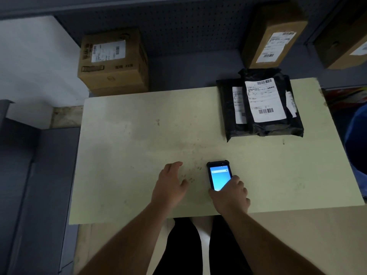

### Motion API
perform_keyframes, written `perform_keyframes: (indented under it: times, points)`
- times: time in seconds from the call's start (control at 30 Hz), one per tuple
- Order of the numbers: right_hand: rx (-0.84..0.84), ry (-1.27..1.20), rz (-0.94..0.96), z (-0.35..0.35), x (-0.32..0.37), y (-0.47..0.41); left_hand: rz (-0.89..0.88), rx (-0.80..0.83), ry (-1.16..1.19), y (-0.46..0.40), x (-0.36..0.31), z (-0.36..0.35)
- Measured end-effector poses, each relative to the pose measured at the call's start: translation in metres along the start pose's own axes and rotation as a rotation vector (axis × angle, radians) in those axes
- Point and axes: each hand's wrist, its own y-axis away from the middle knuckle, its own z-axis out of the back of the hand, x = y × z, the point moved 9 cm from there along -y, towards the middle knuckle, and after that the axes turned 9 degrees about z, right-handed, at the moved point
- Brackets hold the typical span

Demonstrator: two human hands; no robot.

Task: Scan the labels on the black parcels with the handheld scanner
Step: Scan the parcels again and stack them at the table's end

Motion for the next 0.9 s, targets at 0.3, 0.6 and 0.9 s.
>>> perform_keyframes:
  times: [0.3, 0.6, 0.9]
  points:
    - [-0.064, -0.013, -0.028, -0.009, -0.001, -0.006, -0.009, -0.001, 0.018, 0.003, 0.006, 0.001]
    - [-0.057, -0.006, -0.07, -0.016, -0.001, -0.009, 0.001, 0.005, 0.042, 0.003, 0.013, 0.0]
    - [-0.06, 0.044, -0.028, -0.007, 0.005, -0.01, -0.004, 0.003, 0.018, 0.002, 0.007, -0.001]
